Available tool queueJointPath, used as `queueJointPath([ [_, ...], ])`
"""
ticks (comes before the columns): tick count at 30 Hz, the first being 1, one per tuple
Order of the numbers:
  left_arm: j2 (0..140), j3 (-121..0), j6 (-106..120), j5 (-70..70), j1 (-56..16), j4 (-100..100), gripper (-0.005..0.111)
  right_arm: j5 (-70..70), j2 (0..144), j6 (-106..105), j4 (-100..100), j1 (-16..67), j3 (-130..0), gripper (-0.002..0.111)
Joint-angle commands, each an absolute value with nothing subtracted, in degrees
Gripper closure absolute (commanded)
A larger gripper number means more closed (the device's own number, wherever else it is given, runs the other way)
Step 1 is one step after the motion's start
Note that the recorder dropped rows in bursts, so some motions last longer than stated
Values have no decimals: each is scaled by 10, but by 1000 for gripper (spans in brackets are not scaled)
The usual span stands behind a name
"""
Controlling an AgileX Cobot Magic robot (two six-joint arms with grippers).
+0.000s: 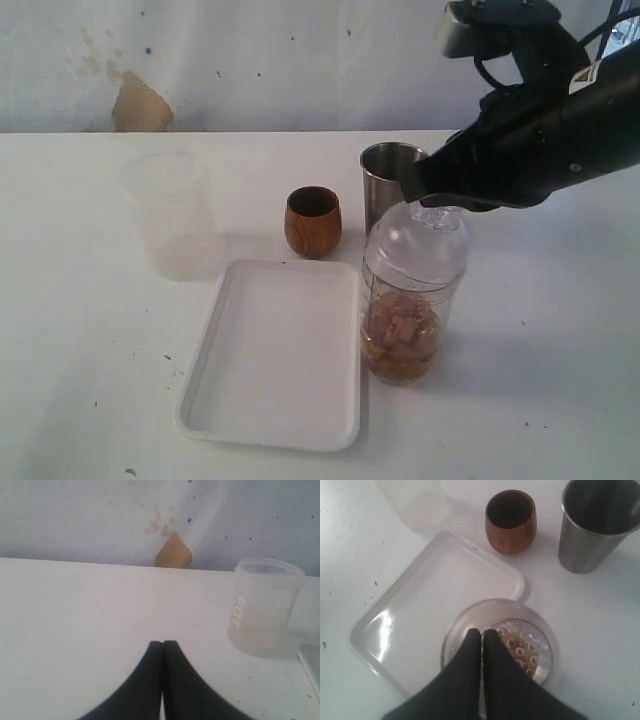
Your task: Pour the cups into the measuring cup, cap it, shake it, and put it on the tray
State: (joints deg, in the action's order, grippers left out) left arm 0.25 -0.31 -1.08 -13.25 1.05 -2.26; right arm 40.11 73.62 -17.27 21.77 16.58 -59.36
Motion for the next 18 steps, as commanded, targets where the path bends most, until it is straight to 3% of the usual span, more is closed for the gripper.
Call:
queueJointPath([
  [1,0,0,-11,-134,10,-21,107,403,736,-180,209,166,-587,108],
  [7,0,0,-11,-134,10,-21,107,459,736,-194,209,166,-586,108],
  [18,0,0,-11,-134,10,-21,107,426,715,-199,207,166,-589,108],
])
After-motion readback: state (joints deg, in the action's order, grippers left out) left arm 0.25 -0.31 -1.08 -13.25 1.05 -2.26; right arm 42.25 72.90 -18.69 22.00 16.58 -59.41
